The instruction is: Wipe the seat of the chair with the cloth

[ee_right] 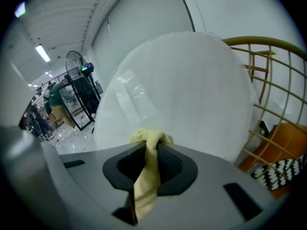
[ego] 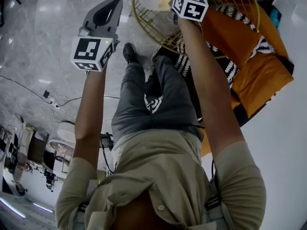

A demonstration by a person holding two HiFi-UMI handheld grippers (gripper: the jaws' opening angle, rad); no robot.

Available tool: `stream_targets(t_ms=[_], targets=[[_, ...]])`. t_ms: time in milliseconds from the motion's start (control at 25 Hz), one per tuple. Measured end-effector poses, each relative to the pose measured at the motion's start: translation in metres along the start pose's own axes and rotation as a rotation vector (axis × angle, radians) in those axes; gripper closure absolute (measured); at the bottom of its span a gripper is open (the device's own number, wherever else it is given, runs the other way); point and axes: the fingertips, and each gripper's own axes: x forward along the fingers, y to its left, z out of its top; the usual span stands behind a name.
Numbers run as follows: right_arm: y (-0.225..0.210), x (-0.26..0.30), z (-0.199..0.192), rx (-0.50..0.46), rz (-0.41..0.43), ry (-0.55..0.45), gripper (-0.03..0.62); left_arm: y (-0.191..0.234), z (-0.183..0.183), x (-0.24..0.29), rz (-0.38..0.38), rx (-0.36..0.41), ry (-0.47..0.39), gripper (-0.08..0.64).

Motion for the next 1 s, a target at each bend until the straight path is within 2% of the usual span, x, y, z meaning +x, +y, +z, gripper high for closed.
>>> stream_targets(t_ms=[120, 240, 320, 720, 840, 1000], targets=[[-0.059, -0.019, -0.008, 0.024, -0.102, 0.015, 0.531, -0.011, 0.002, 0.011, -0.018, 0.005, 0.004, 0.551], [-0.116, -0.044, -0.016, 0.114, -0.243, 0.008, 0.531, -0.019, 0.002, 0.020, -0.032, 0.012, 0.008, 0.551], [-0.134, -0.055, -0.018, 0.155, -0.278, -0.007, 0.531, -0.025, 0.004, 0.025, -0.038, 0.016, 0.009, 0.551], [-0.115, -0.050, -0.018, 0.132, -0.242, -0.014, 0.531, -0.028, 0.005, 0.028, -0.042, 0.019, 0.009, 0.551], [-0.087, -0.037, -0.021, 0.096, -0.195, 0.005, 0.531, -0.021, 0.000, 0.023, -0.033, 0.008, 0.010, 0.551], [-0.023, -0.008, -0.030, 0.063, -0.085, 0.033, 0.531, -0.010, -0.010, 0.013, -0.014, -0.007, 0.012, 0.551]])
